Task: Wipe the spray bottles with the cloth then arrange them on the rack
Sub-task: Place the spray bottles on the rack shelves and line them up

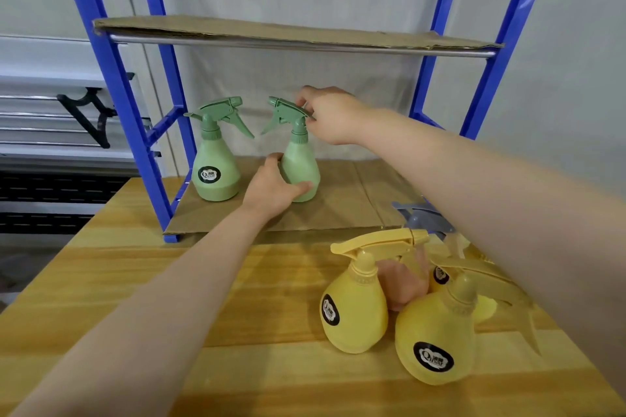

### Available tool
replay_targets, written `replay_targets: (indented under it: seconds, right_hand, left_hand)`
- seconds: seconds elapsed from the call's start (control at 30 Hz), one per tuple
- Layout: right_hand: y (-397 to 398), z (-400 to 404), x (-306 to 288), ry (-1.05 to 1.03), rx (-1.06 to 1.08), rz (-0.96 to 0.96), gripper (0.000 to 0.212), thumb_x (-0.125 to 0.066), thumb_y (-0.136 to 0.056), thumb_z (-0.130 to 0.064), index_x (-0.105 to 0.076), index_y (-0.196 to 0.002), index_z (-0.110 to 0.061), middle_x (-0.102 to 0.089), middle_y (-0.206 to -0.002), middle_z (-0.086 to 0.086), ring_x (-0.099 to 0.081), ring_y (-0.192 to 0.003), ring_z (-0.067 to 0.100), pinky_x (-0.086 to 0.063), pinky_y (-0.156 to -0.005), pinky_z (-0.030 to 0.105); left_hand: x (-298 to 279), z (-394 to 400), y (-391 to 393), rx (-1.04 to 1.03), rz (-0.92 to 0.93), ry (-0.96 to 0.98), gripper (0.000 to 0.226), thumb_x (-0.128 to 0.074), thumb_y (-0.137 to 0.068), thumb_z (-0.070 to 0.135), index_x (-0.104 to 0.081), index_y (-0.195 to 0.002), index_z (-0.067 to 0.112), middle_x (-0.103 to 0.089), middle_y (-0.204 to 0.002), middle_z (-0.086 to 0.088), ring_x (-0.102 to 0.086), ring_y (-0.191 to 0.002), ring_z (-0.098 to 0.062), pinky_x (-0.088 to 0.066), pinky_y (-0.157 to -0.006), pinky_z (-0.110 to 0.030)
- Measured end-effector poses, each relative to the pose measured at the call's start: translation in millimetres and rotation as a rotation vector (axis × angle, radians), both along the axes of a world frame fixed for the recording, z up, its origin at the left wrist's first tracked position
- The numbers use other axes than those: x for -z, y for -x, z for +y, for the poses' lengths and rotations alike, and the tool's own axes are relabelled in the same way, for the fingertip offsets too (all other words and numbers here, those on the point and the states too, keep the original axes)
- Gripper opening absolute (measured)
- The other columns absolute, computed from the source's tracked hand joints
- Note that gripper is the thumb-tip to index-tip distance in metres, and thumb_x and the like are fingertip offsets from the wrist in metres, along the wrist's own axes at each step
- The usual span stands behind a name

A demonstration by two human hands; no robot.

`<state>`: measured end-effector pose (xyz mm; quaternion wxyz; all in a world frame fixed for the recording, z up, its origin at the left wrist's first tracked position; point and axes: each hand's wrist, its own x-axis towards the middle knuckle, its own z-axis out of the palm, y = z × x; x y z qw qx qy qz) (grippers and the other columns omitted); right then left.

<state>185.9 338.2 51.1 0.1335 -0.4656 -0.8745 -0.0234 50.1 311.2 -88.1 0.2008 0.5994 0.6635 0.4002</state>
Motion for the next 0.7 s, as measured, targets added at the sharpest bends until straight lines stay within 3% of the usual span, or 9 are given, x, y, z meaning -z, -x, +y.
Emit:
replay_targets:
  seconds: [0.3, 0.43, 0.53, 0.7]
  right_hand:
    - [-14.9, -18.8, -10.4, 0.111, 0.029, -0.101, 0.050, -0.050, -0.097, -0.024, -0.038, -0.143, -0.012, -0.051, -0.141, 0.010, -0.050, -0.125, 0.029, -0.043, -0.099, 0.032]
    - [-34.9, -38.5, -14.0, 0.077, 0.024, -0.110, 0.044, -0.051, -0.097, -0.023, -0.044, -0.139, -0.012, -0.051, -0.139, 0.009, -0.050, -0.124, 0.026, -0.038, -0.096, 0.029]
    - [-53.2, -55.8, -15.2, 0.097, 0.033, -0.111, 0.036, -0.051, -0.096, -0.023, -0.052, -0.131, -0.013, -0.058, -0.129, 0.005, -0.054, -0.114, 0.023, -0.038, -0.085, 0.024]
    - [-80.9, -90.9, -19.0, 0.129, 0.056, -0.106, 0.023, -0.054, -0.097, -0.025, -0.064, -0.115, -0.015, -0.065, -0.113, 0.000, -0.055, -0.096, 0.015, -0.039, -0.079, 0.023]
  left_hand:
    - [-0.9, -9.7, -0.6, 0.006, 0.020, 0.098, 0.091, -0.079, -0.074, 0.044, -0.030, -0.144, 0.013, -0.046, -0.139, -0.011, -0.046, -0.128, -0.029, -0.039, -0.105, -0.041]
    - [0.0, -26.1, 6.0, -0.024, 0.044, 0.116, 0.096, -0.077, -0.075, 0.046, -0.026, -0.147, 0.010, -0.039, -0.145, -0.013, -0.040, -0.134, -0.028, -0.035, -0.109, -0.041]
    - [0.6, -44.4, 10.6, -0.057, 0.052, 0.055, 0.080, -0.074, -0.080, 0.043, -0.034, -0.143, 0.013, -0.044, -0.140, -0.010, -0.045, -0.128, -0.026, -0.038, -0.106, -0.039]
    - [-2.6, -73.7, 4.9, 0.044, 0.041, -0.090, 0.043, -0.070, -0.086, 0.031, -0.054, -0.124, 0.017, -0.060, -0.112, 0.002, -0.055, -0.101, -0.012, -0.045, -0.090, -0.026]
